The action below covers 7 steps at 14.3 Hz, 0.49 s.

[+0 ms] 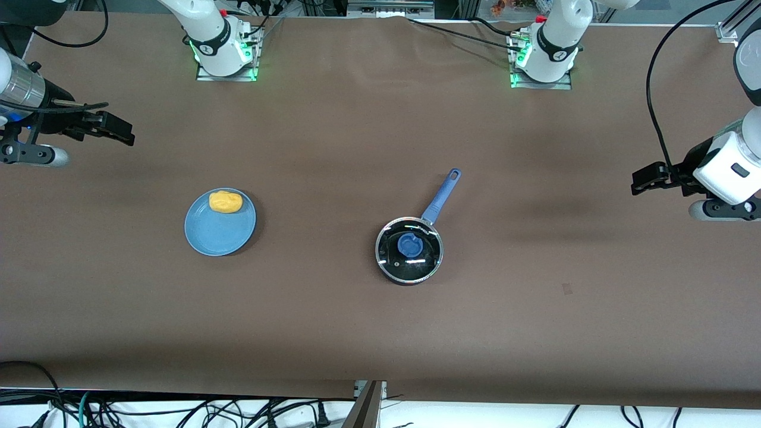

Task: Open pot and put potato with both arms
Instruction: 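Reach the left gripper down to the blue knob of the glass lid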

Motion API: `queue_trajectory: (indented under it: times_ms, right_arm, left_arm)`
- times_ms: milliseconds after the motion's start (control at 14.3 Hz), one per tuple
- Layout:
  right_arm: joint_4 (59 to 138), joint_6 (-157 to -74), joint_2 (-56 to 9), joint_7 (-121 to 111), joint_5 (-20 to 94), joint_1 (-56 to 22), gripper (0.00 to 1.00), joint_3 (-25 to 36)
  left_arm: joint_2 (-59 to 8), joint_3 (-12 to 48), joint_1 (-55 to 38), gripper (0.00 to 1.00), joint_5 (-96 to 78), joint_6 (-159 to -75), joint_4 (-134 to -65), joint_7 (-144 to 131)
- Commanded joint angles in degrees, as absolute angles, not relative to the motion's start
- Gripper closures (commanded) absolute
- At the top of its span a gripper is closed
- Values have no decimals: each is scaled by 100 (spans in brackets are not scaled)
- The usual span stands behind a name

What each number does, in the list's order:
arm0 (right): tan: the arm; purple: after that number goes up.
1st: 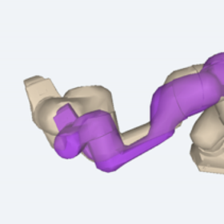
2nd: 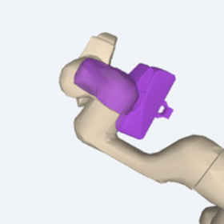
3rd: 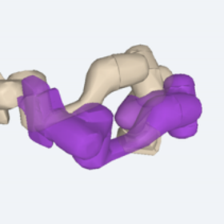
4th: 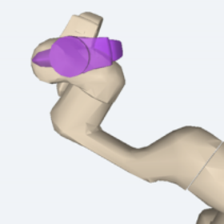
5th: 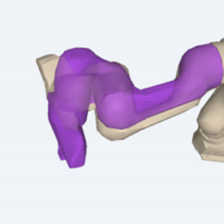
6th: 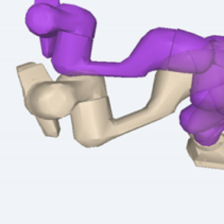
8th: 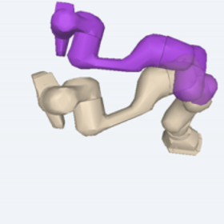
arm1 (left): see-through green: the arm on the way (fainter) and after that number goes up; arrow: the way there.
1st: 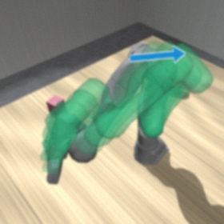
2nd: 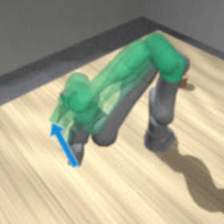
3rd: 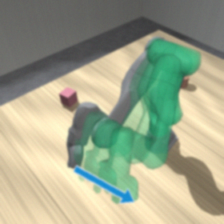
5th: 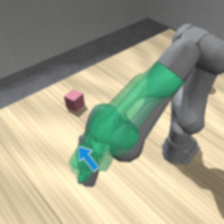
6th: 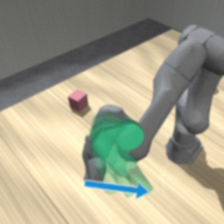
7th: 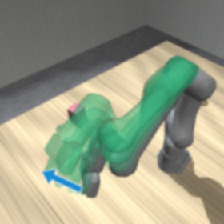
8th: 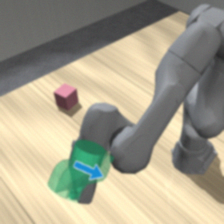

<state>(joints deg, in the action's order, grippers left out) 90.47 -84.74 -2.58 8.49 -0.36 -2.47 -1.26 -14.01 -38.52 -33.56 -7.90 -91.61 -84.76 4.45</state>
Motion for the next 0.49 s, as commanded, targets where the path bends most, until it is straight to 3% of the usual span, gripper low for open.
queue_trajectory:
  times_ms: [0, 420]
  right_arm:
    - [8912, -8455, -325, 870, -9, -255, 0, -114]
    - [8921, -8393, -308, 879, -18, -255, 0, -132]
  left_arm:
    - [-1503, -3885, -3322, 0, -932, -9132, -8306, 475]
    - [-1512, -3893, -3322, 0, -1273, -9123, -8306, 448]
